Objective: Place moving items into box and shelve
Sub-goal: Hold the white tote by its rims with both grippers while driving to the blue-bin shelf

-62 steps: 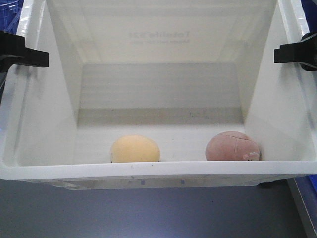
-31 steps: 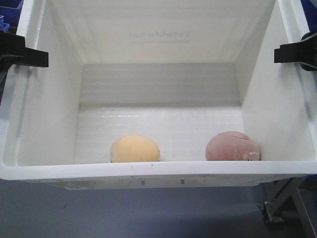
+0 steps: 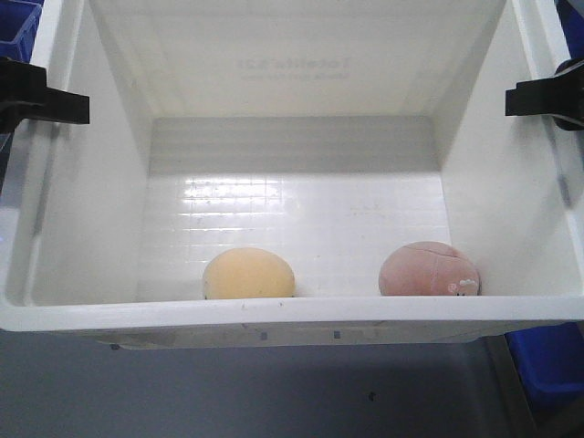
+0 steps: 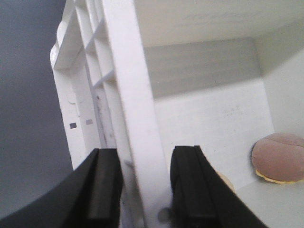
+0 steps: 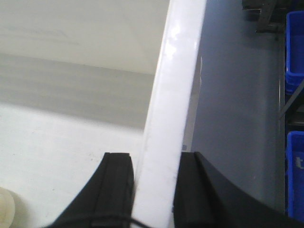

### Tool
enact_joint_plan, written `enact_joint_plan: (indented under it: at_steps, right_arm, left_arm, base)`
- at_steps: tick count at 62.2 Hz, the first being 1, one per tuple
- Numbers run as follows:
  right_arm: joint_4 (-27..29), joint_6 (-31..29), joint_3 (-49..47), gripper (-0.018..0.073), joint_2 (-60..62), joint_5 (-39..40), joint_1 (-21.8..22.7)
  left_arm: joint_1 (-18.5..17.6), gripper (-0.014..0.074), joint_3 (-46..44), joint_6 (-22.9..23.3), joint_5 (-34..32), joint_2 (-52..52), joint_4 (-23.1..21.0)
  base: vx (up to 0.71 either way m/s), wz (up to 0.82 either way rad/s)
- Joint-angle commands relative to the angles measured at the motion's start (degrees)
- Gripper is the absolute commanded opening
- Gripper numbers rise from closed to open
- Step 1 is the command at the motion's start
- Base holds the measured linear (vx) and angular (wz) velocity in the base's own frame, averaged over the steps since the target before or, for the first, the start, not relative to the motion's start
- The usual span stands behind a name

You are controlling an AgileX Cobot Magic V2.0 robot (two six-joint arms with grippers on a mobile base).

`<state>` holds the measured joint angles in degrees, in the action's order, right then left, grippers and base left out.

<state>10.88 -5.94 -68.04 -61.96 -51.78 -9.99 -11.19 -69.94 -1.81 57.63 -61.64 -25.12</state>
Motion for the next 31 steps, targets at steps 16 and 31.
enact_joint_plan:
  at_steps: [16, 31]
  right_arm:
    - [1.2, -1.0, -2.5, -0.0006, 1.7, 8.3, 0.2]
    - [1.2, -1.0, -2.5, -0.0006, 1.7, 8.3, 0.2]
  left_arm:
    - [-0.3, -0.0006, -2.5, -1.2, -7.0, 1.7, -3.9]
    - [-0.3, -0.0006, -2.5, -1.2, -7.0, 1.7, -3.9]
  base:
    - [0.42, 0.06]
    - [0.41, 0.10]
